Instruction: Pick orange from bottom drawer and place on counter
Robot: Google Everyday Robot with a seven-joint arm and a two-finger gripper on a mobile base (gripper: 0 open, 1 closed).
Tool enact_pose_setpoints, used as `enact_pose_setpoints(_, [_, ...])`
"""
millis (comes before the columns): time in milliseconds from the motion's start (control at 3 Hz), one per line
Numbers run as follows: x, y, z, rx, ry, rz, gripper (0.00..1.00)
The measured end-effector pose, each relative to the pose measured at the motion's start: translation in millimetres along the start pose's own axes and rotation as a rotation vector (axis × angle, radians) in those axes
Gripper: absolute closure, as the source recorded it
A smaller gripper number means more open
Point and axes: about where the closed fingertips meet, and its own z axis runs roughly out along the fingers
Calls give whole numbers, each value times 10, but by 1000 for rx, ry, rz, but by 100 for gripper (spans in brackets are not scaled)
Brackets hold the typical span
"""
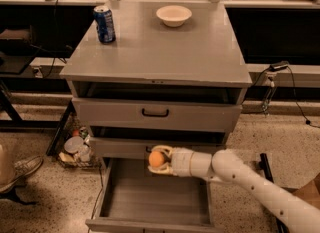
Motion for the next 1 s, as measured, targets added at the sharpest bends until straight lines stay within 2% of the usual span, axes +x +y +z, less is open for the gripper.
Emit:
enact_pose_setpoints(333, [-428,-297,-231,28,12,-45,100])
enact_pose_setpoints(667, [-428,-297,-231,28,12,-45,100])
enact_pose_setpoints(1000, [-503,-430,-408,79,-36,-43,100])
